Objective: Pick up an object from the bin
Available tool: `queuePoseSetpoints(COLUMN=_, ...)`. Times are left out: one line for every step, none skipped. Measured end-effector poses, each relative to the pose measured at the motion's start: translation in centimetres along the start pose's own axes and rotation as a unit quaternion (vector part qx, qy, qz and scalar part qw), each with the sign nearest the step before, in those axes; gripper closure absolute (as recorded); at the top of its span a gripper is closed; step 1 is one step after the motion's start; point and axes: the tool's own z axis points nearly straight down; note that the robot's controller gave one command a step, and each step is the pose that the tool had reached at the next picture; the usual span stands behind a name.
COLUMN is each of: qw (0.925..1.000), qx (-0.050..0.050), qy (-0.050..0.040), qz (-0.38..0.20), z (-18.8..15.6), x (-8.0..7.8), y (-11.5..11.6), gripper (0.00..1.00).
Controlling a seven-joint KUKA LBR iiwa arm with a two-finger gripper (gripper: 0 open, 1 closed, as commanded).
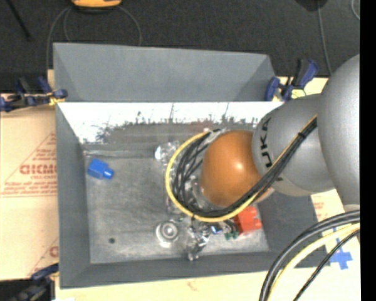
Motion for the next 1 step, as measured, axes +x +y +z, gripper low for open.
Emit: queuePoseSetpoints(qw=0.9981, qx=-0.001, qy=-0.0036, qz=0.061, z=0.17, x=-0.80, y=3.94, gripper=0.00)
